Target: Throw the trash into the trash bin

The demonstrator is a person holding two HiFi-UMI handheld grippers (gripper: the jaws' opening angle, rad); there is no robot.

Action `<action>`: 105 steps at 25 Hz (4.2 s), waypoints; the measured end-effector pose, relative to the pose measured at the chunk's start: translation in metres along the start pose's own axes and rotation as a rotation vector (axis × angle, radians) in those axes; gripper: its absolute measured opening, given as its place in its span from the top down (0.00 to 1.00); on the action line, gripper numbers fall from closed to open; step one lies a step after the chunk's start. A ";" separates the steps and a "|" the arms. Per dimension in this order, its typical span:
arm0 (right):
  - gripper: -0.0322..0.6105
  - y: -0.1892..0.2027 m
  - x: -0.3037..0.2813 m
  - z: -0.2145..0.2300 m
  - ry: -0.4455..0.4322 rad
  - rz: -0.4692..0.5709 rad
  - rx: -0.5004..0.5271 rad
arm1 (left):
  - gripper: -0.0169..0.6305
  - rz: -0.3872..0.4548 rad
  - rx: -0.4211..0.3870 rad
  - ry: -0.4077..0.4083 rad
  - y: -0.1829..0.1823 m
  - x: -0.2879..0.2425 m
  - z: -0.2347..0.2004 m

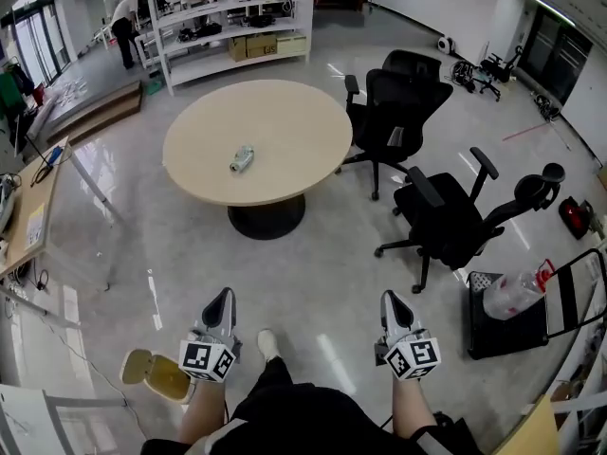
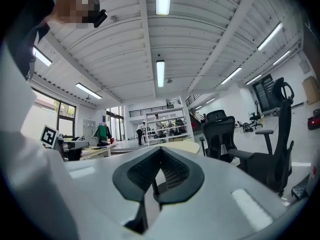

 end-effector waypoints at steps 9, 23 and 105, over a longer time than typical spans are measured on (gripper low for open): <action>0.94 0.025 -0.155 -0.015 0.027 0.021 -0.013 | 0.97 0.029 -0.025 0.067 -0.002 -0.111 -0.102; 0.94 0.066 -0.295 -0.045 -0.043 -0.023 -0.026 | 0.97 -0.009 -0.037 0.028 0.027 -0.190 -0.215; 0.54 0.257 -0.657 -0.209 -1.417 -0.461 0.190 | 0.97 -0.109 -0.018 -0.465 0.070 -0.234 -0.356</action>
Point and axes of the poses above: the fingertips, and each gripper's own axes: x backward along the fingers, z to its right, y out of its underside, the point moved 3 cm from there along x, backward along the fingers, and after that the axes turned 13 degrees about z, right-handed, at the moved point
